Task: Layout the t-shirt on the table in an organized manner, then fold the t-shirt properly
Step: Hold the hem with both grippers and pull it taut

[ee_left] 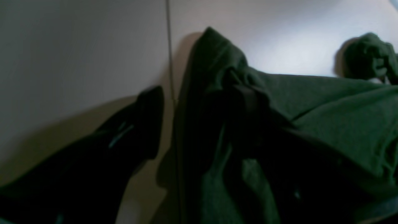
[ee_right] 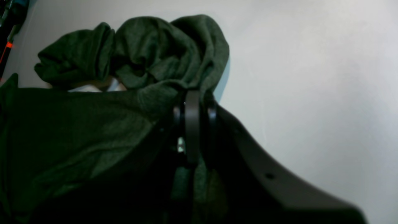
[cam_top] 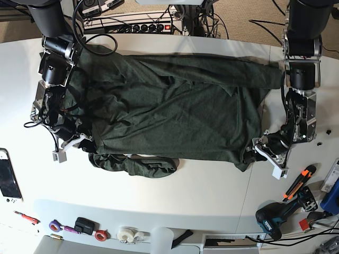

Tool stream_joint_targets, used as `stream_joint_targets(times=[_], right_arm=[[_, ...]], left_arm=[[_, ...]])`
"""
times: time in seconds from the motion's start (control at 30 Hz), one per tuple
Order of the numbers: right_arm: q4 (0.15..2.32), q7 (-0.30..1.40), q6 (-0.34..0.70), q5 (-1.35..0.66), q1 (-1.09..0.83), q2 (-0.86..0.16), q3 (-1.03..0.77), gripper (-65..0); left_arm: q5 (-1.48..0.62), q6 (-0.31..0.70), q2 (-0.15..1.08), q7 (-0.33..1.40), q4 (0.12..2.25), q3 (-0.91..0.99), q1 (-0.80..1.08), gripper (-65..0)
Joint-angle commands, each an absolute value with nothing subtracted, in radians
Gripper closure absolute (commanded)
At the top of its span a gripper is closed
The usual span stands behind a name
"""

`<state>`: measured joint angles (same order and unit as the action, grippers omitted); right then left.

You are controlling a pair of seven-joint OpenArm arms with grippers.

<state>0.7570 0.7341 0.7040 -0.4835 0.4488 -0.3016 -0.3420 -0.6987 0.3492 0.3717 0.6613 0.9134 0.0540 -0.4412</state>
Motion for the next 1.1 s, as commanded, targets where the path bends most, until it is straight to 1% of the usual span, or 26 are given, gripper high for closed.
stream_joint_targets(times=[0.0, 0.07, 0.1, 0.17, 0.43, 0.5, 0.63, 0.7, 0.73, 0.77, 0.8, 0.83, 1.07], right_arm=[[0.765, 0.742, 0.698, -0.470, 0.468, -0.313, -0.341, 0.0], [0.765, 0.742, 0.698, -0.470, 0.468, -0.313, -0.341, 0.0], [0.765, 0.741, 0.698, -0.471, 0.468, -0.313, -0.341, 0.0], [0.765, 0.739, 0.698, -0.471, 0.468, -0.313, -0.341, 0.0], [0.765, 0.739, 0.698, -0.471, 0.468, -0.313, -0.341, 0.0], [0.765, 0.739, 0.698, -0.471, 0.468, -0.313, -0.341, 0.0], [0.765, 0.735, 0.698, -0.471, 0.468, -0.313, -0.341, 0.0], [0.765, 0.727, 0.698, -0.471, 0.468, -0.313, -0.341, 0.0], [0.765, 0.723, 0.698, -0.471, 0.468, -0.313, -0.341, 0.0], [0.765, 0.716, 0.698, -0.471, 0.468, -0.313, -0.341, 0.0], [0.765, 0.704, 0.698, -0.471, 0.467, -0.313, -0.341, 0.0], [0.765, 0.691, 0.698, -0.471, 0.467, -0.313, -0.341, 0.0], [0.790, 0.633, 0.698, -0.472, 0.468, -0.313, -0.342, 0.0]], left_arm=[[-0.705, 0.366, 0.379, 0.661, 0.923, 0.056, -0.464, -33.9], [-0.704, 0.372, 0.379, 0.653, 0.923, 0.056, -0.463, -33.9], [-0.704, 0.391, 0.379, 0.650, 0.923, 0.056, -0.463, -33.8], [-0.704, 0.417, 0.374, 0.649, 0.923, 0.056, -0.463, -32.0], [-0.685, 0.420, 0.360, 0.631, 0.923, 0.056, -0.463, -31.7], [-0.677, 0.420, 0.360, 0.628, 0.921, 0.056, -0.463, -30.3], [-0.666, 0.420, 0.360, 0.627, 0.917, 0.056, -0.463, -24.7], [-0.666, 0.420, 0.360, 0.623, 0.917, 0.056, -0.463, -20.8], [-0.666, 0.420, 0.360, 0.614, 0.917, 0.056, -0.463, -16.7], [-0.666, 0.419, 0.360, 0.603, 0.917, 0.056, -0.463, -10.2], [-0.666, 0.419, 0.360, 0.592, 0.917, 0.056, -0.463, -2.2], [-0.666, 0.416, 0.360, 0.579, 0.917, 0.056, -0.463, 0.0], [-0.696, 0.425, 0.370, 0.517, 0.919, 0.059, -0.463, 0.0]])
